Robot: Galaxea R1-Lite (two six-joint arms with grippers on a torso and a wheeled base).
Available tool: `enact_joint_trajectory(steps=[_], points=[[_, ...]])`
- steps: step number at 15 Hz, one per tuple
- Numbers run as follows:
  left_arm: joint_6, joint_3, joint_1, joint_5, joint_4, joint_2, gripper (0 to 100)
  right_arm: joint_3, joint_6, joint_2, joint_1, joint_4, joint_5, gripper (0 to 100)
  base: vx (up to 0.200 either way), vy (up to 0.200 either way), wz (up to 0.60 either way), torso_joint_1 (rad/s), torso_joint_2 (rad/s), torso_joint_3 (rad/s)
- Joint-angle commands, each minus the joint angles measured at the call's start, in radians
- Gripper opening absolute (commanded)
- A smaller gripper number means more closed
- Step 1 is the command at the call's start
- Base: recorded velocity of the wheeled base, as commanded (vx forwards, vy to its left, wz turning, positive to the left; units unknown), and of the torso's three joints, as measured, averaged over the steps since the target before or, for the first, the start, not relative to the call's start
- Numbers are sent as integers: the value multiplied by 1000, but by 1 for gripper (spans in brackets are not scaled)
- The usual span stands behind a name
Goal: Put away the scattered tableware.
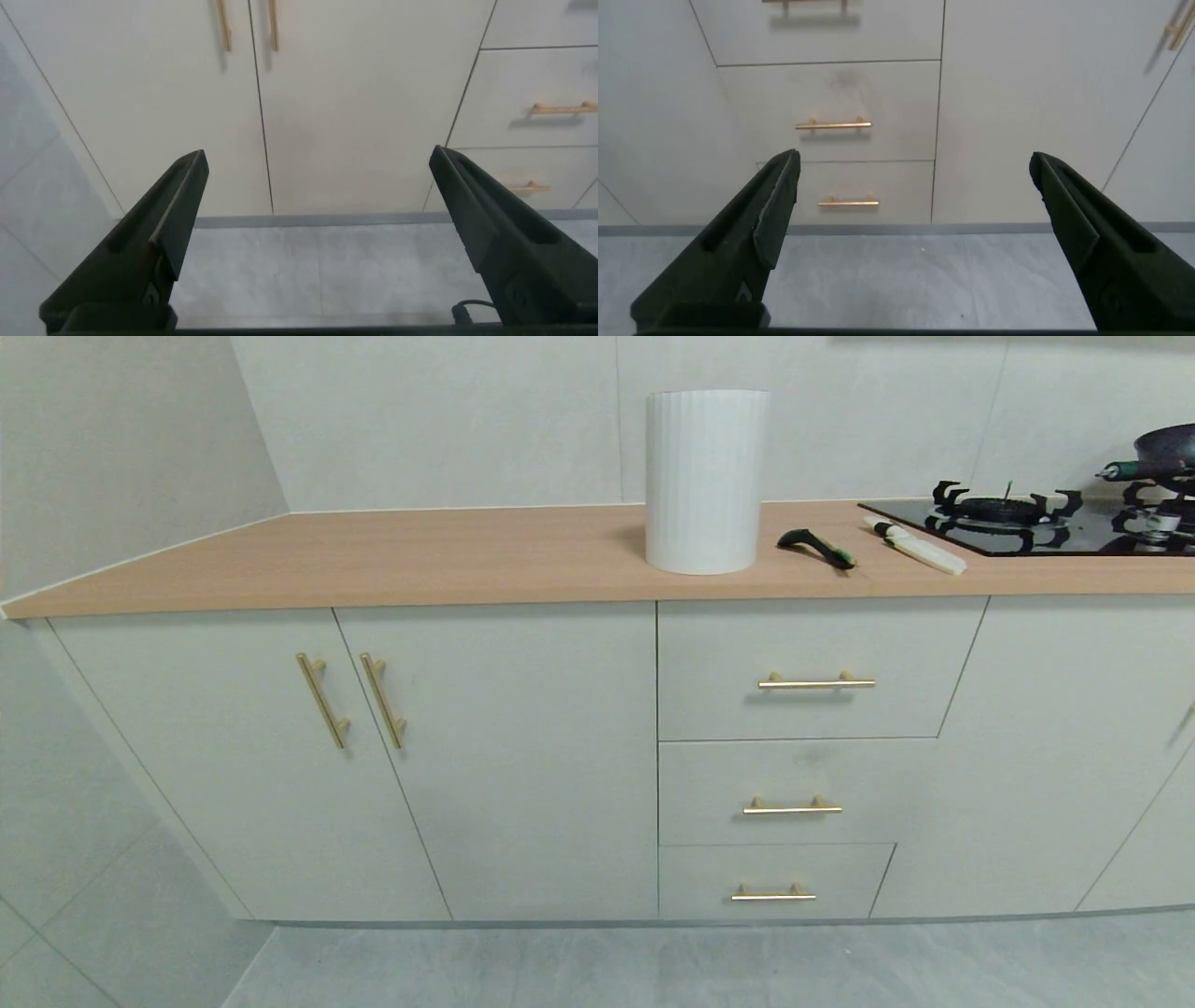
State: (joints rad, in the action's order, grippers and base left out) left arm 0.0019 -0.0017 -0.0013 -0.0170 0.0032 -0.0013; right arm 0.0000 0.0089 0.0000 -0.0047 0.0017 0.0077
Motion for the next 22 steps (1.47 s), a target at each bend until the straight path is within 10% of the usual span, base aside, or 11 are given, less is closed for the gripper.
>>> enact_joint_trajectory(steps=[1,14,22], points=[[0,0,0,0,0,1,100,0,0,2,0,0,2,100,200,0,0,2,2,2],[1,0,0,0,0,1,100,-86,3,15,6,-11,34,100,15,0,0,1,0,1],[1,0,0,0,0,1,100,-402,37,881,166,46,256,100,0,0,0,0,0,0]])
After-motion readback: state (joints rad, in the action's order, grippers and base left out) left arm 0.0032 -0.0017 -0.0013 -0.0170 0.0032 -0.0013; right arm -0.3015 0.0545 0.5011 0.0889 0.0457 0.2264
